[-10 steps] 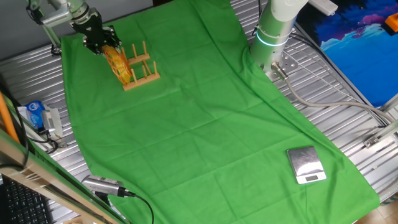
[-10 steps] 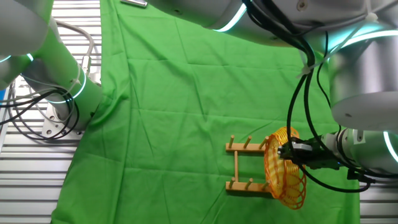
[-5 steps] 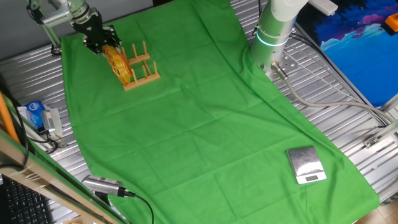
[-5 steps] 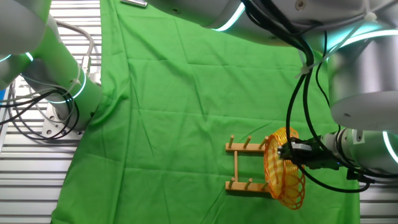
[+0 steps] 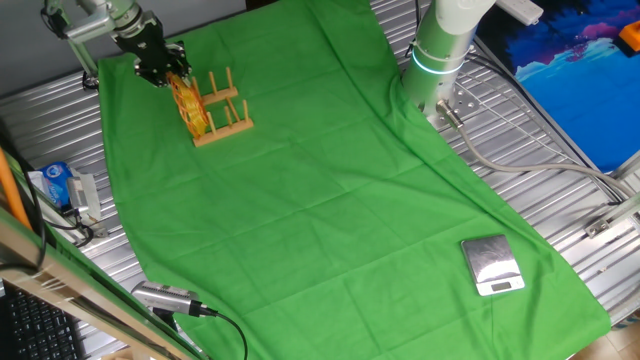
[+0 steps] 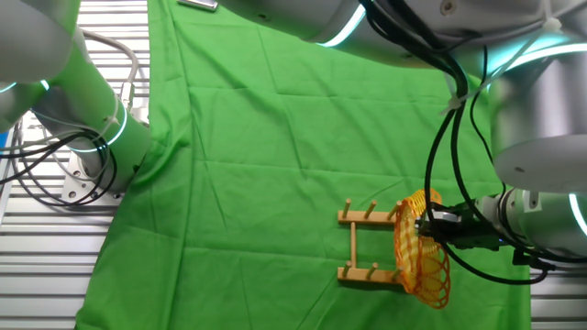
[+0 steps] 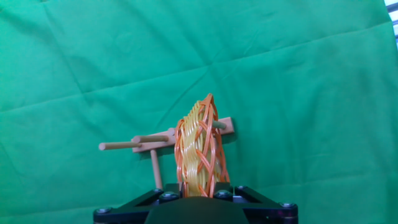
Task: Take the dish off the dish rack
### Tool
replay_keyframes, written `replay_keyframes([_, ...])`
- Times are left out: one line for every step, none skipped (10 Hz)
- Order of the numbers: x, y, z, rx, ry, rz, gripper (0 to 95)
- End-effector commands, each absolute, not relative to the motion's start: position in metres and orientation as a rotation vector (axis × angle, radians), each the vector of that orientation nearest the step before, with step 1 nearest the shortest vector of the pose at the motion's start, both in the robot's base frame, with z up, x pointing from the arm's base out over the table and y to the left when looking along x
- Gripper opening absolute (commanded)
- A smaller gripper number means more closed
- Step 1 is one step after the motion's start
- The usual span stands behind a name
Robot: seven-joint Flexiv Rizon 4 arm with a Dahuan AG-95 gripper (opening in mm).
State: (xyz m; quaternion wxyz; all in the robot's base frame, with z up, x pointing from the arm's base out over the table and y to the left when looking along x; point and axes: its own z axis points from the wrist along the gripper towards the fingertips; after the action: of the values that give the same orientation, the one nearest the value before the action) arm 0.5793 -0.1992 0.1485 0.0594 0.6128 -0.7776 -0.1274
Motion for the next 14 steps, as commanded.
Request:
replay_keyframes([0.579, -0.199, 0.1484, 1.854, -2.356, -0.382, 19.0])
replay_keyframes([0.579, -0.199, 0.1484, 1.855, -2.355, -0.381, 19.0])
replay_keyframes([0.579, -0.199, 0.1484, 1.854, -2.356, -0.383, 19.0])
replay_keyframes([0.579, -0.1991, 0.1484, 1.85, -2.359, -0.386, 19.0])
replay_keyframes([0.579, -0.1991, 0.1484, 1.85, -2.359, -0.387, 19.0])
replay_keyframes([0.5789, -0.1991, 0.1484, 1.85, -2.36, -0.389, 19.0])
replay_keyframes([0.5787, -0.1995, 0.1489, 1.83, -2.372, -0.395, 19.0])
replay_keyframes([0.5787, -0.1996, 0.1491, 1.829, -2.372, -0.4, 19.0])
replay_keyframes([0.5785, -0.2001, 0.1495, 1.825, -2.371, -0.407, 19.0])
replay_keyframes([0.5784, -0.2004, 0.1496, 1.824, -2.371, -0.413, 19.0])
replay_keyframes([0.5782, -0.2007, 0.1498, 1.816, -2.374, -0.425, 19.0])
replay_keyframes([0.578, -0.2013, 0.1502, 1.802, -2.376, -0.435, 19.0])
replay_keyframes([0.5777, -0.2018, 0.1506, 1.796, -2.377, -0.441, 19.0])
replay_keyframes([0.5773, -0.2026, 0.1521, 1.778, -2.38, -0.461, 19.0])
